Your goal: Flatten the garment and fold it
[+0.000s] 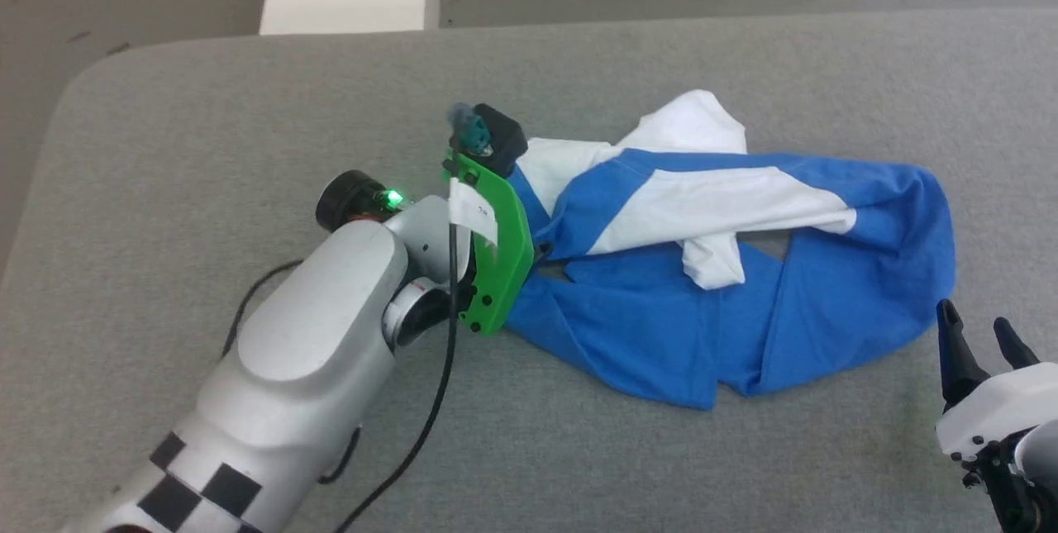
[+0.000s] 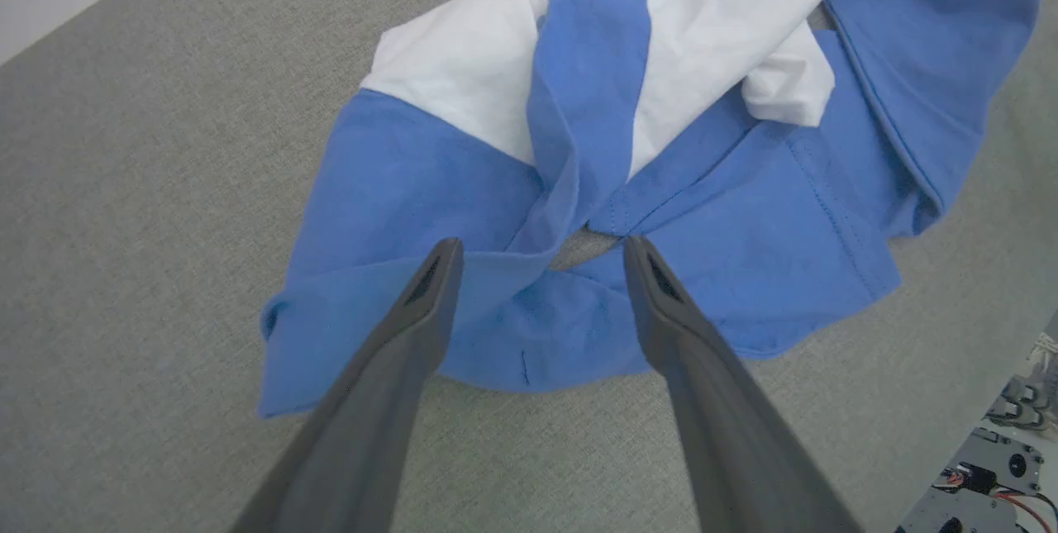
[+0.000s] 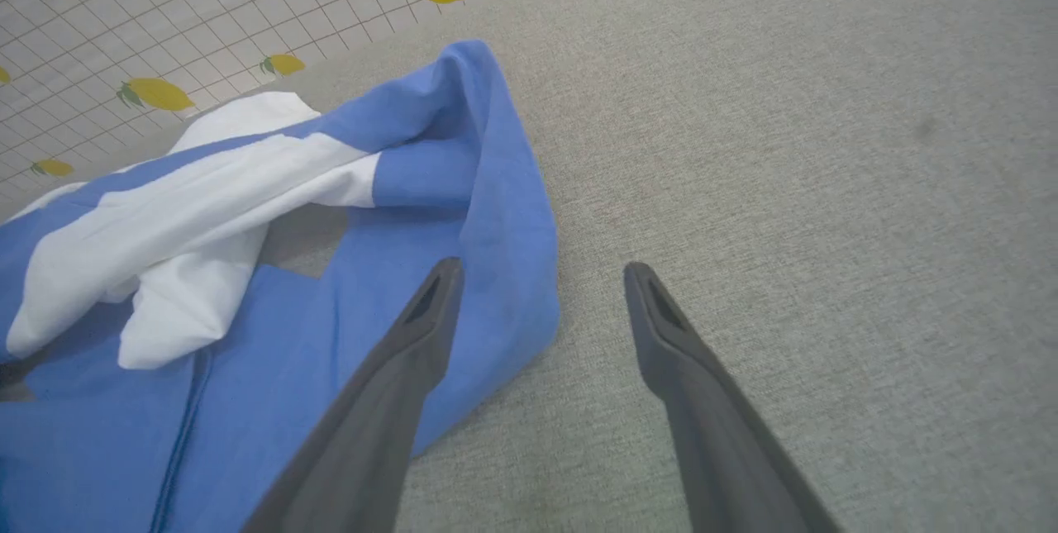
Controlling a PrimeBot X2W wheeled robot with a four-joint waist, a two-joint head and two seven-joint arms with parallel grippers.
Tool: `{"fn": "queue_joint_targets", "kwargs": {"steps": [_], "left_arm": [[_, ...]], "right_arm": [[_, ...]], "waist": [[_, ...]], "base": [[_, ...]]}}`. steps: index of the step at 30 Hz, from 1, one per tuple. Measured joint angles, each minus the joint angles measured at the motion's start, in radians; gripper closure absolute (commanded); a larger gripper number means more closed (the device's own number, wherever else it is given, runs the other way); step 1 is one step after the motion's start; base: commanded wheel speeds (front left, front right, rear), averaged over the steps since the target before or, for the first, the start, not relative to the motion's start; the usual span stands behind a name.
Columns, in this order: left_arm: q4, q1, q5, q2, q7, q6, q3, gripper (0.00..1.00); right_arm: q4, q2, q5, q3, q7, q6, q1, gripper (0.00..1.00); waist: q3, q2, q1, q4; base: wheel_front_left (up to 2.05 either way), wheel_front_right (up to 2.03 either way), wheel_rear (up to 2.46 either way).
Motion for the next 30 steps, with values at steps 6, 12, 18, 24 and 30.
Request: {"fn": "queue_joint_targets", "kwargs": {"steps": [6,12,18,24,30], "left_arm": [[0.035,-0.047,-0.035,0.055,-0.009,0.000,-0.077,0.00],[0.086,-0.047,-0.084,0.065,-0.035,0.000,-0.126,0.43],[0.104,-0.048,-0.147,0.068,-0.169,0.000,-0.131,1.00],[0.082,-0.049,-0.225,0.068,-0.261,0.000,-0.081,1.00],[0.041,-0.045,-0.292,0.095,-0.281,0.000,-0.025,1.00]], "right_arm": [[0.018,0.000,0.015,0.010,-0.032,0.000,-0.007,0.00],[0.039,0.000,0.017,0.013,-0.052,0.000,-0.008,0.00],[0.050,0.000,0.015,0.012,-0.060,0.000,-0.011,0.00],[0.038,0.000,-0.015,0.011,-0.035,0.000,-0.023,0.00],[-0.046,0.000,-0.103,0.040,0.102,0.000,-0.139,0.00]], "waist": [[0.046,0.0000,0.0000,-0.039],[0.078,0.0000,0.0000,-0.061],[0.086,0.0000,0.0001,-0.052],[0.069,0.0000,0.0000,-0.032],[0.065,0.0000,0.0000,-0.013]], "base": [[0.00,0.00,0.00],[0.00,0.00,0.00],[0.00,0.00,0.00],[0.00,0.00,0.00],[0.00,0.00,0.00]]}}
